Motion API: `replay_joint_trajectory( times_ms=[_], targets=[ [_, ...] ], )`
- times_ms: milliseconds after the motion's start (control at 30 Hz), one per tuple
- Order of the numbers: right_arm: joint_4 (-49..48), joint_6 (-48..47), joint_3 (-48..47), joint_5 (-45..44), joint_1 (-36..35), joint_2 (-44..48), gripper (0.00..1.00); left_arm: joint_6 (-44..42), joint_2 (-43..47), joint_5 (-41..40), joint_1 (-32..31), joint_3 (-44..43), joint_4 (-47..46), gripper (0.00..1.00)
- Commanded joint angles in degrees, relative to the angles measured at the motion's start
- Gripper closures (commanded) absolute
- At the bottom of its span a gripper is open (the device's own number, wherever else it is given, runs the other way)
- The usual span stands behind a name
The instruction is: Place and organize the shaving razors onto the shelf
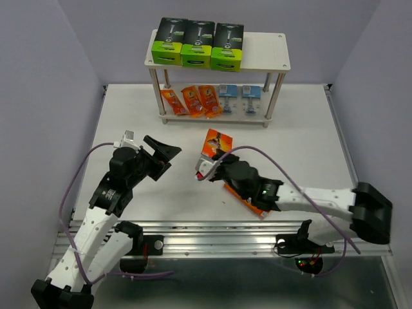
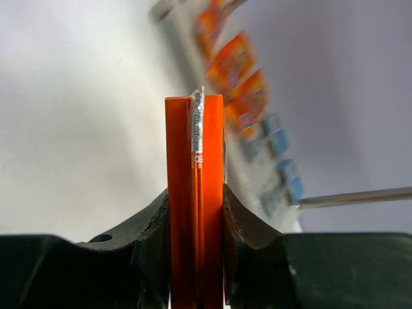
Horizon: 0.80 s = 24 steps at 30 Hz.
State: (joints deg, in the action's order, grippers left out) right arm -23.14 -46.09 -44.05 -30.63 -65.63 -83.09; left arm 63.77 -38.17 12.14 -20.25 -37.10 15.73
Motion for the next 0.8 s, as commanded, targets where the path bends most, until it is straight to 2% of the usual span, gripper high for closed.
replay_joint_trajectory(
  times_ms=[0, 100, 167, 300, 367, 533, 633, 667, 767],
  targets=[
    [10.1, -3.2, -6.2, 9.3, -0.5, 23.5, 0.81, -5.1, 1.3, -1.7, -0.1, -4.0, 0.2, 0.01],
    [14.4, -6.8, -10.9, 15.5, -0.5, 30.4, 0.83, -7.3, -0.4, -1.6, -0.1, -5.5, 0.5, 0.01],
    [15.7, -13.5, -14.9, 16.5, -0.5, 33.3, 0.84, -8.7, -1.9, -1.2, -0.1, -6.3, -0.1, 0.01],
    [17.0, -24.2, -24.0, 9.3, -0.5, 29.5, 0.84, -9.7, -3.8, -1.2, 0.1, -6.8, -1.0, 0.01],
    [16.9, -28.0, -28.9, 10.7, 2.4, 26.9, 0.83, -9.9, -4.6, -0.9, 0.1, -6.8, -2.1, 0.01],
    [18.1, -30.3, -39.1, 18.3, 11.4, 22.3, 0.83, -10.3, -6.4, -0.9, 0.1, -7.2, -3.6, 0.01],
    [22.3, -29.9, -46.6, 24.6, 20.4, 15.1, 0.83, -10.8, -7.7, -0.9, 0.1, -8.0, -3.5, 0.01],
    [22.9, -28.2, -48.7, 28.7, 26.5, 12.7, 0.83, -10.9, -8.4, -1.0, 0.1, -8.1, -3.6, 0.01],
    [26.5, -25.0, -57.2, 36.5, 38.2, 3.2, 0.82, -11.1, -9.1, -1.3, 0.4, -8.2, -3.9, 0.01]
  ],
)
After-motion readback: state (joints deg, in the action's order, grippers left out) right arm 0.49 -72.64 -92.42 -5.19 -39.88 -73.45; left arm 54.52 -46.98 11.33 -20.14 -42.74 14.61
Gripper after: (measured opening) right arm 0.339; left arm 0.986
